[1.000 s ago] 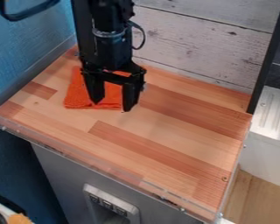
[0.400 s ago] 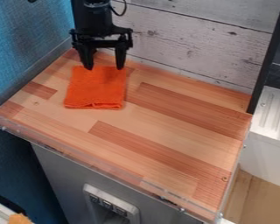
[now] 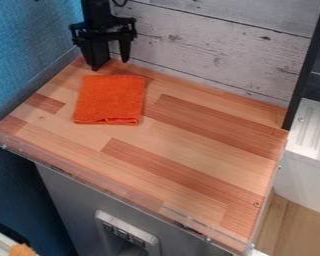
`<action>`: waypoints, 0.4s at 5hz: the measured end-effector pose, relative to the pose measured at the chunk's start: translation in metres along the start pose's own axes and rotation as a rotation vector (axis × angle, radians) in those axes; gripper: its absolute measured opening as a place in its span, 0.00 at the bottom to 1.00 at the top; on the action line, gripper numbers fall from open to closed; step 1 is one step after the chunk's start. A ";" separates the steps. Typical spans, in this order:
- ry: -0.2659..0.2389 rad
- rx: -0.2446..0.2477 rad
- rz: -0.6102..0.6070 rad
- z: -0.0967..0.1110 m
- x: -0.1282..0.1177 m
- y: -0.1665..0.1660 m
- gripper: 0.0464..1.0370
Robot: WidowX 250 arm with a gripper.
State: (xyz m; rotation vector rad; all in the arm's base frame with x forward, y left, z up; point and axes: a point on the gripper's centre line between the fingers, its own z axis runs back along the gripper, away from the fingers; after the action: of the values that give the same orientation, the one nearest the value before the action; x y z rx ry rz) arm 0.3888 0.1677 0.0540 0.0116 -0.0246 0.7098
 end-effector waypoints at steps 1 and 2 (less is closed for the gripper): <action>-0.016 0.005 0.068 0.001 0.010 -0.001 0.96; -0.003 0.020 0.114 0.001 0.012 0.000 0.96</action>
State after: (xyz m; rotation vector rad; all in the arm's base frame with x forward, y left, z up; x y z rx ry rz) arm 0.3979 0.1756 0.0550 0.0301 -0.0209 0.8244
